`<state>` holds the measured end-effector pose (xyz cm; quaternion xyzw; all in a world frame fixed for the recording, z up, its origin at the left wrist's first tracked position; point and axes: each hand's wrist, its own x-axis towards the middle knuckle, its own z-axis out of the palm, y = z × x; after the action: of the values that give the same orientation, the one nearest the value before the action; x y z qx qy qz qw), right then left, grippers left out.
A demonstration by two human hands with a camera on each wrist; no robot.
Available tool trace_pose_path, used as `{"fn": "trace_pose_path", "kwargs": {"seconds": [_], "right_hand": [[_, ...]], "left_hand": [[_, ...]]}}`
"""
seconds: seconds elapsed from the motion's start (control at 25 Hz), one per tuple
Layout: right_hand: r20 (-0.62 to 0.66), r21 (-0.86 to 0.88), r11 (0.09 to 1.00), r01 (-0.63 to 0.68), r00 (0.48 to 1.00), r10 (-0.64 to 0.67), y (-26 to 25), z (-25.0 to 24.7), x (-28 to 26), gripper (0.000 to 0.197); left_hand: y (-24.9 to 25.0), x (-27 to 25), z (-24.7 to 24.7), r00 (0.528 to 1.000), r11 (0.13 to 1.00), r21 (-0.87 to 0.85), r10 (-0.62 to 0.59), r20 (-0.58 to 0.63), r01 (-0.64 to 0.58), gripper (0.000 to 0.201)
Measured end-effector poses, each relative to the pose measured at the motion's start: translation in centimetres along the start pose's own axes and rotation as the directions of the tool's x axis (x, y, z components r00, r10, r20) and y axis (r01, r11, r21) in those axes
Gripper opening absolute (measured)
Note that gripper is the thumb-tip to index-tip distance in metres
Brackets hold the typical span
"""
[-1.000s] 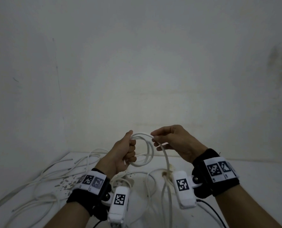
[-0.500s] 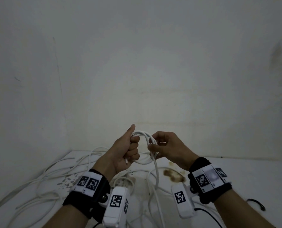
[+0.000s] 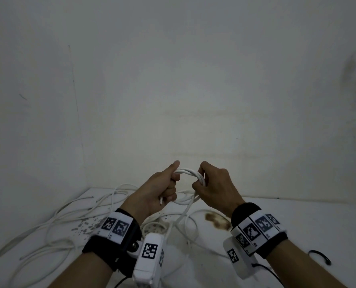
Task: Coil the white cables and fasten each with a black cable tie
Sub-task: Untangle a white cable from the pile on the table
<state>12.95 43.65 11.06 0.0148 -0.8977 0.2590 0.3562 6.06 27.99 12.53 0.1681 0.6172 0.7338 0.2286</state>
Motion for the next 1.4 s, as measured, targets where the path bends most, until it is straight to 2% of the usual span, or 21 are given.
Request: {"fn": "trace_pose_path", "kwargs": {"seconds": [0.12, 0.2, 0.24, 0.32, 0.36, 0.44, 0.64, 0.68, 0.8, 0.92, 0.96, 1.0, 1.04, 1.08, 1.12, 1.2, 1.24, 1.28, 1.32, 1.36, 1.4], "right_hand": [[0.037, -0.15, 0.989, -0.007, 0.999, 0.013, -0.3, 0.4, -0.3, 0.014], [0.066, 0.081, 0.987, -0.138, 0.989, 0.133, -0.8, 0.6, -0.7, 0.012], [0.156, 0.274, 0.92, -0.281, 0.957, 0.245, -1.1, 0.6, -0.9, 0.016], [0.421, 0.53, 0.646, -0.55, 0.832, 0.362, -1.6, 0.5, -1.0, 0.022], [0.497, 0.603, 0.5, -0.621, 0.783, 0.374, -1.8, 0.4, -1.1, 0.021], [0.54, 0.709, 0.254, -0.657, 0.739, 0.404, -1.8, 0.4, -1.0, 0.015], [0.58, 0.796, -0.154, -0.586, 0.661, 0.476, -0.9, 0.7, -1.1, 0.013], [0.568, 0.807, -0.173, -0.564, 0.662, 0.49, -0.8, 0.7, -1.3, 0.01], [0.526, 0.824, -0.104, -0.557, 0.685, 0.504, -1.0, 0.7, -1.2, 0.018], [0.517, 0.817, -0.022, -0.576, 0.715, 0.471, -1.9, 0.0, -0.7, 0.021], [0.52, 0.785, 0.086, -0.614, 0.728, 0.447, -2.0, -0.6, -0.4, 0.024], [0.514, 0.703, 0.285, -0.651, 0.743, 0.43, -2.2, -1.3, 0.0, 0.026], [0.49, 0.548, 0.539, -0.639, 0.768, 0.412, -2.3, -1.9, 0.3, 0.026], [0.477, 0.339, 0.754, -0.562, 0.794, 0.377, -2.5, -2.6, 0.8, 0.026], [0.485, 0.154, 0.872, -0.465, 0.804, 0.343, -2.7, -3.0, 0.8, 0.027], [0.475, -0.008, 0.951, -0.308, 0.836, 0.275, -2.7, -3.7, 0.9, 0.031], [0.47, 0.065, 0.961, -0.269, 0.858, 0.208, -2.6, -3.9, 0.6, 0.031], [0.47, 0.266, 0.925, -0.271, 0.874, 0.121, -2.7, -3.9, 0.2, 0.029], [0.457, 0.548, 0.78, -0.302, 0.889, 0.023, -2.8, -3.7, -0.5, 0.023], [0.421, 0.799, 0.49, -0.35, 0.906, -0.04, -3.1, -3.2, -1.1, 0.018], [0.397, 0.901, 0.208, -0.38, 0.917, -0.045, -3.4, -2.6, -1.7, 0.02]], "left_hand": [[0.1, -0.2, 0.3, 1.0, 1.0, -0.025, -0.006, 0.025, 0.007, 0.046], [0.1, -0.4, 0.5, 0.999, 0.999, -0.048, -0.005, 0.051, 0.007, 0.047], [0.1, -0.5, 0.6, 0.998, 0.999, -0.049, -0.008, 0.055, 0.011, 0.047], [0.1, -0.7, 0.4, 0.998, 0.998, -0.055, -0.024, 0.055, 0.027, 0.047], [0.2, -0.7, 0.2, 0.998, 0.997, -0.069, -0.029, 0.056, 0.033, 0.048], [0.3, -0.5, -0.3, 0.997, 0.996, -0.083, -0.04, 0.062, 0.045, 0.049], [0.3, -0.6, -0.6, 0.991, 0.996, 0.027, -0.088, 0.105, 0.085, 0.046], [0.3, -0.7, -0.6, 0.988, 0.994, 0.064, -0.101, 0.12, 0.093, 0.045], [0.5, -0.8, -1.0, 0.982, 0.972, 0.222, -0.113, 0.154, 0.077, 0.044], [1.1, -0.8, -1.4, 0.983, 0.896, 0.442, -0.038, 0.18, -0.046, 0.049], [1.2, -0.7, -1.6, 0.984, 0.869, 0.488, -0.005, 0.176, -0.083, 0.052], [1.2, -0.6, -2.0, 0.988, 0.848, 0.521, 0.021, 0.156, -0.1, 0.054], [1.2, -0.5, -2.5, 0.99, 0.827, 0.551, 0.048, 0.133, -0.114, 0.056], [1.2, -0.3, -3.2, 0.99, 0.801, 0.584, 0.08, 0.113, -0.131, 0.057], [1.0, -0.2, -3.9, 0.99, 0.781, 0.609, 0.093, 0.108, -0.14, 0.059], [0.8, 0.1, -5.1, 0.987, 0.774, 0.613, 0.111, 0.116, -0.159, 0.059], [0.8, 0.1, -5.6, 0.987, 0.798, 0.581, 0.125, 0.098, -0.159, 0.056], [0.8, 0.2, -5.8, 0.988, 0.838, 0.524, 0.139, 0.071, -0.155, 0.054], [1.0, 0.4, -5.9, 0.988, 0.878, 0.453, 0.15, 0.044, -0.153, 0.051], [1.3, 0.5, -5.8, 0.987, 0.907, 0.391, 0.158, 0.022, -0.154, 0.047], [1.5, 0.6, -5.7, 0.986, 0.916, 0.369, 0.164, 0.012, -0.157, 0.045]]}}
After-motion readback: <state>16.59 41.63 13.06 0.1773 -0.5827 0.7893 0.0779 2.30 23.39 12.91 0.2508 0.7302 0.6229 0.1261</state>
